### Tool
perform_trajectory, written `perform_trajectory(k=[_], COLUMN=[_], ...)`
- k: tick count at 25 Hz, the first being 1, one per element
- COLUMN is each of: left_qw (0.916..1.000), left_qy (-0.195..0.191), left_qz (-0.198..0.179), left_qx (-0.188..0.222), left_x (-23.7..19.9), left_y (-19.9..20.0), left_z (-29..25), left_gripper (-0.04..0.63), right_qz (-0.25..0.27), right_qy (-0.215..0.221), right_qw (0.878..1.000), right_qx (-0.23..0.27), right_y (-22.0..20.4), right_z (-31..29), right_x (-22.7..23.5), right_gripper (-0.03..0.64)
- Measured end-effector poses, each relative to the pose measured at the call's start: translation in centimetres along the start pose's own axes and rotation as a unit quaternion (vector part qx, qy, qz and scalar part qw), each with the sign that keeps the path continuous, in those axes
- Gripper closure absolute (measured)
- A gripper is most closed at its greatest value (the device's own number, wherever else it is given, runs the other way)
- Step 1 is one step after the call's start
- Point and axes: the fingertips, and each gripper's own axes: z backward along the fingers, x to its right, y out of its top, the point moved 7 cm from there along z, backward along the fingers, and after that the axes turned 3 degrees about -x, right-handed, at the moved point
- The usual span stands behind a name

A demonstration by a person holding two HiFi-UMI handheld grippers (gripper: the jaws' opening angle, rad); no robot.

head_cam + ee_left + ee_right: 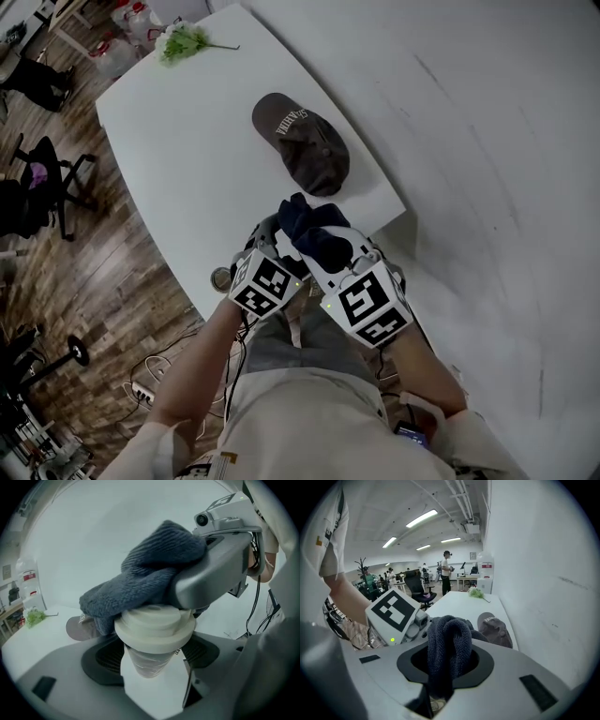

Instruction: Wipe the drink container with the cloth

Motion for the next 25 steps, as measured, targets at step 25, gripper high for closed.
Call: perform_trajectory(k=[25], left_qw=[0.9989], left_qy=[-0.039], left_qz=[-0.016], left_qx=[-0.020], left_x=[-0.1], left_y=[0.0], left_z=[-0.1], left_gripper=[0.201], right_qz=[-0.105], right_qy=[-0.016], right_qw=[0.994], right_qx=[0.003], right_y=[-0.6], right_z=[0.1], right_x=[0.0], right_gripper=[0.520])
